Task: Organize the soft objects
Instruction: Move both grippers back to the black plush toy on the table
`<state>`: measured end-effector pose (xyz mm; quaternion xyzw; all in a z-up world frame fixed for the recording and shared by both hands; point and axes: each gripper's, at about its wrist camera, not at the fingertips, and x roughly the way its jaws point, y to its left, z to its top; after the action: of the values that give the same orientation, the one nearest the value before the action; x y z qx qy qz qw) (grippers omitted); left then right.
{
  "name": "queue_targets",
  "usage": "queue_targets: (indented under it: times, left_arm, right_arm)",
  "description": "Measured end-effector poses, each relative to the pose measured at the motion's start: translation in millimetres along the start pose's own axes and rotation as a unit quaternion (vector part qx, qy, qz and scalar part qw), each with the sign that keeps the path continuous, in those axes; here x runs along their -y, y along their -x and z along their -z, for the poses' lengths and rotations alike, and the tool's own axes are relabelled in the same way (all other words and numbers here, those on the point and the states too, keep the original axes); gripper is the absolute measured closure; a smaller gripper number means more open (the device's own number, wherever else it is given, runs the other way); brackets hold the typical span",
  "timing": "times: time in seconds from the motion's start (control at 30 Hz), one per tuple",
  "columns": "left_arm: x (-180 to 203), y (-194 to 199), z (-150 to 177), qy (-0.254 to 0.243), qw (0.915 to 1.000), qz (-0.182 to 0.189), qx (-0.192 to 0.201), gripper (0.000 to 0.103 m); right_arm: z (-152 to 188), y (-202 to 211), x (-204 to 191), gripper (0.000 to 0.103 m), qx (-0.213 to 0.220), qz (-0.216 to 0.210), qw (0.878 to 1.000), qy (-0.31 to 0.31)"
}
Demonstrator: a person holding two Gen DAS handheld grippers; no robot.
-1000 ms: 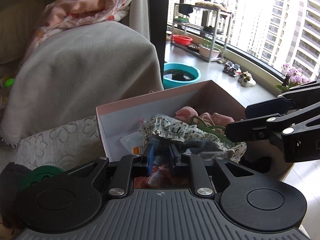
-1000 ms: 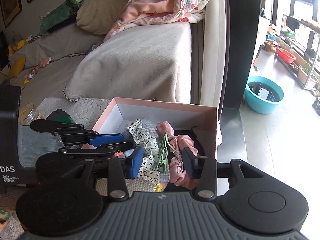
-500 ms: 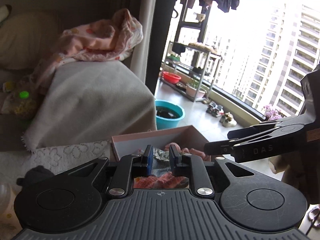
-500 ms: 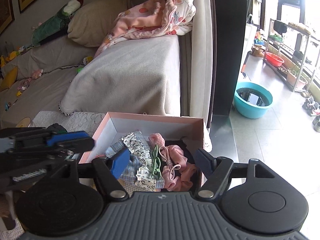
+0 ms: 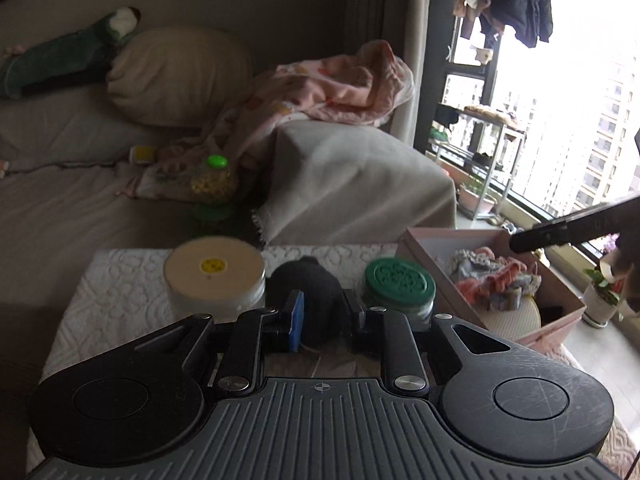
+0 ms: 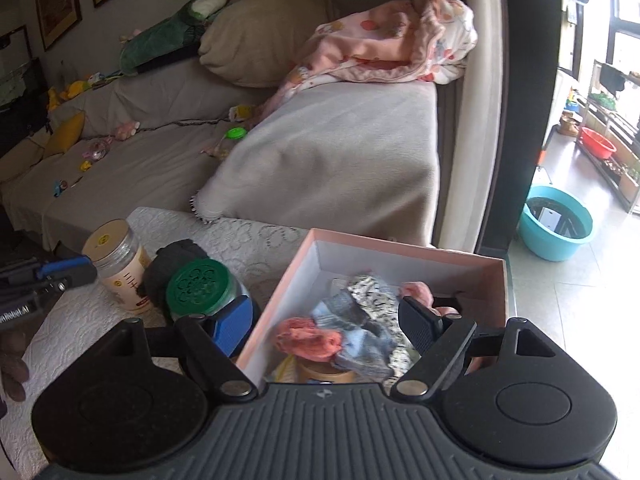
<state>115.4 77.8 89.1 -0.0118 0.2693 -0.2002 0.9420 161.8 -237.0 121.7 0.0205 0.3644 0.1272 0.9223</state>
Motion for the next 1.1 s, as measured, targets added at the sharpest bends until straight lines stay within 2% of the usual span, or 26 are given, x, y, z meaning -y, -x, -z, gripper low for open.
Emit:
queue_targets:
  times: [0.2, 0.23, 0.3, 0.37, 0.43, 0.53, 0.63, 0.73, 0.83, 1.0, 1.1]
  left_arm:
    - [-8, -7, 34, 0.020, 0.9991, 0.019, -0.031, 0.081]
    - [-9, -5, 39, 0.025, 0.9989, 0.023, -0.033, 0.081]
    - [-10, -3, 45, 0.031, 0.9986, 0.028, -0.033, 0.081]
    - [-5, -3, 48, 0.017, 0.9987, 0.035, -0.033, 0.081]
    - [3, -3, 53, -0.022, 0.9987, 0.035, -0.031, 0.081]
    - [15, -9, 56, -0.071, 0.9971, 0.017, -0.020, 0.080]
    - [13, -30, 55, -0.071, 0.9970, 0.003, -0.032, 0.080]
    - [9, -52, 53, -0.066, 0.9964, 0.014, -0.051, 0.079]
    - [9, -69, 54, -0.067, 0.9957, 0.007, -0.063, 0.077]
    - [3, -78, 52, -0.037, 0.9967, 0.010, -0.071, 0.075]
    - [-3, -78, 52, -0.020, 0.9972, 0.019, -0.070, 0.075]
  right_arm:
    - [-33, -20, -61, 0.020, -0.008, -0.035, 0.998, 0.050]
    - [-40, -28, -70, 0.016, -0.015, -0.047, 0.997, 0.051]
    - [-54, -51, -92, 0.016, -0.040, -0.069, 0.995, 0.059]
    - [-62, -76, -116, 0.016, -0.064, -0.073, 0.993, 0.072]
    - [-67, -98, -136, 0.016, -0.087, -0.076, 0.989, 0.090]
    - [-69, -120, -155, 0.016, -0.103, -0.076, 0.987, 0.098]
    - [-67, -128, -163, 0.016, -0.110, -0.073, 0.985, 0.110]
    - [-66, -130, -164, 0.016, -0.118, -0.070, 0.983, 0.122]
    - [-66, -131, -157, 0.016, -0.126, -0.065, 0.982, 0.128]
    - [-70, -154, -147, 0.016, -0.165, -0.055, 0.978, 0.116]
    - [-69, -177, -149, 0.016, -0.215, -0.062, 0.968, 0.117]
